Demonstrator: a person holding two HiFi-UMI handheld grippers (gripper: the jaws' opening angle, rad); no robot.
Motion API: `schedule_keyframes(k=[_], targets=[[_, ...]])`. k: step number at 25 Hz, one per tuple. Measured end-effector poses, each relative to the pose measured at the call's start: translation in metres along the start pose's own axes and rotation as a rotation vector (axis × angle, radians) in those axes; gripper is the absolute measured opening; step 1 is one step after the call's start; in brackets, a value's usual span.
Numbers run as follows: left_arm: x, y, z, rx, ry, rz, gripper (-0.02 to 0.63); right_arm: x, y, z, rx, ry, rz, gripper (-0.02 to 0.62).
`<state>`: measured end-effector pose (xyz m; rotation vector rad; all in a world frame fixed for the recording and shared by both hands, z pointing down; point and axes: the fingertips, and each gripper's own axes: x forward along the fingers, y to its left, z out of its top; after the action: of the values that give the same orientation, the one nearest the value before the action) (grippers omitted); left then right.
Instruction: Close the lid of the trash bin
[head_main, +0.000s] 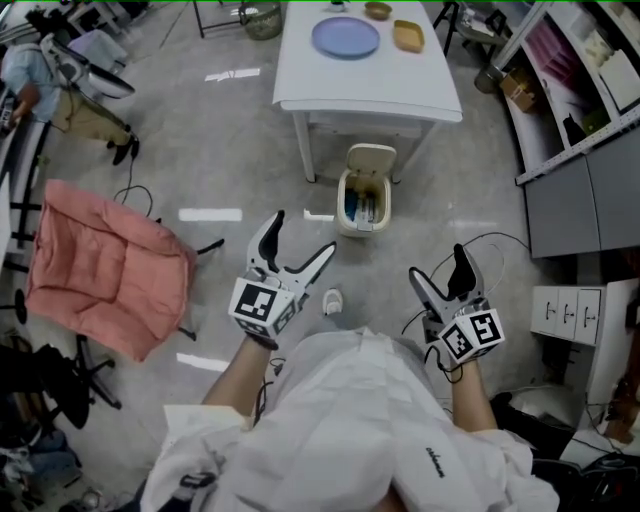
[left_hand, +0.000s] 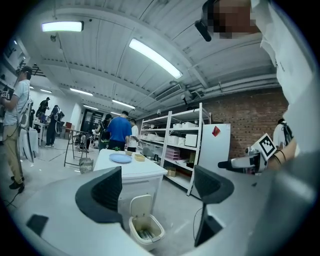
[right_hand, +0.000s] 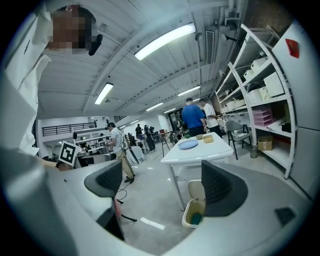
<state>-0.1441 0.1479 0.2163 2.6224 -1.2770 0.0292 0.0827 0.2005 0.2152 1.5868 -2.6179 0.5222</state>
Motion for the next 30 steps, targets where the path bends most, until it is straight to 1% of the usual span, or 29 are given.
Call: schedule_keyframes(k=[7, 10, 13, 19, 25, 30], targets=[[0.015, 0.022, -0.005, -0.016, 0.014, 0.002, 0.442, 0.023, -0.003, -0.001, -0.006, 0.025, -0.008, 0.505], [0.022, 0.028, -0.009, -0.026, 0.026, 0.005, 0.442, 0.033, -0.012, 0.000, 0.001, 0.031, -0.011, 0.505], [0.032, 0.032, -0.008, -0.019, 0.035, 0.011, 0.442, 0.043, -0.020, 0.000, 0.002, 0.038, -0.005, 0.505], [0.064, 0.038, -0.004, -0.012, 0.046, 0.021, 0.442, 0.069, -0.042, 0.004, 0.012, 0.060, 0.013, 0.505], [0.095, 0.040, -0.011, -0.015, 0.081, 0.024, 0.442, 0.097, -0.063, 0.008, 0.004, 0.078, 0.067, 0.503], [0.128, 0.037, -0.020, -0.020, 0.107, 0.044, 0.442, 0.116, -0.088, 0.000, 0.011, 0.122, 0.107, 0.503]])
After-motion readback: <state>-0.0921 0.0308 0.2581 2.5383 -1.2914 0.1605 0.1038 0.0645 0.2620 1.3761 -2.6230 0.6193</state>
